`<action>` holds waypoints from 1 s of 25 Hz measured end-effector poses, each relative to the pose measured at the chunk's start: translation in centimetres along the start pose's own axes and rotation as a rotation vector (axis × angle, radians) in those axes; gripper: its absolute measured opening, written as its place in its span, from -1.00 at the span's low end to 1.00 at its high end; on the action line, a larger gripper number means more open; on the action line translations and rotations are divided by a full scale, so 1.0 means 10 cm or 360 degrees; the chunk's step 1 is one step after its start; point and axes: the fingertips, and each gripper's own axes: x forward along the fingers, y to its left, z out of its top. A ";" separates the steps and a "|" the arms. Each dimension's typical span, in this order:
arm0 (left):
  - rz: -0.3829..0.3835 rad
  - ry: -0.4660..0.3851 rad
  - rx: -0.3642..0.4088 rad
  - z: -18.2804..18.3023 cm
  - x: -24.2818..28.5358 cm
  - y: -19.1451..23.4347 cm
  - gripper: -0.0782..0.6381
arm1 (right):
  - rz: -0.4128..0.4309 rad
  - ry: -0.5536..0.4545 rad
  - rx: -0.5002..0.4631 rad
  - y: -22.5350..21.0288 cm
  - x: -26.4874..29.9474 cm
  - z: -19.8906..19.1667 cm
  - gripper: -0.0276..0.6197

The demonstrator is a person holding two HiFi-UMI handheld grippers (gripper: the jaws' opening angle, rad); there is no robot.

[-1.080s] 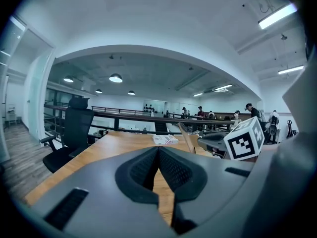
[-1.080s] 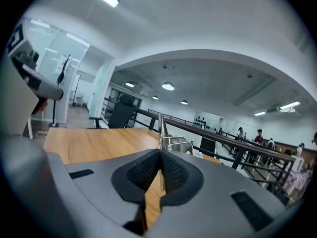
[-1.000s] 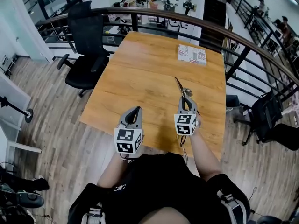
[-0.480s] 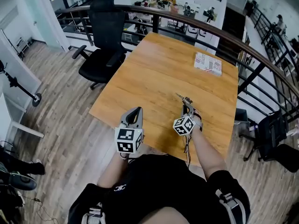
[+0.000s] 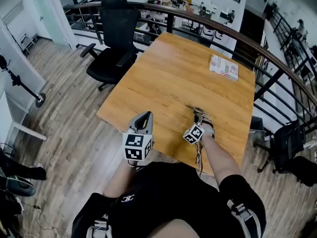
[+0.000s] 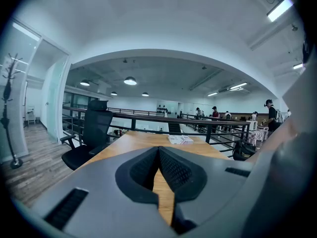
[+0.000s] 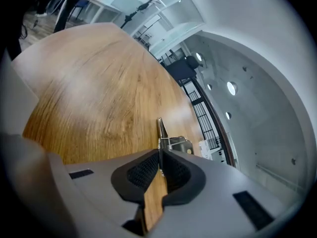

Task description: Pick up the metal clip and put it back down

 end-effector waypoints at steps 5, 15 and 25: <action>-0.0011 0.0006 -0.0014 -0.04 -0.05 -0.03 -0.74 | 0.0175 0.0041 0.0140 0.16 0.01 -0.05 -0.36; -0.0109 0.0028 -0.0011 -0.11 -0.05 -0.21 -0.74 | 0.0212 -0.0112 0.0602 0.03 -0.42 0.07 -0.08; -0.0255 0.0038 0.0021 -0.15 0.11 -0.63 -0.74 | -0.0185 -0.0665 0.1296 -1.17 -1.62 0.36 -0.75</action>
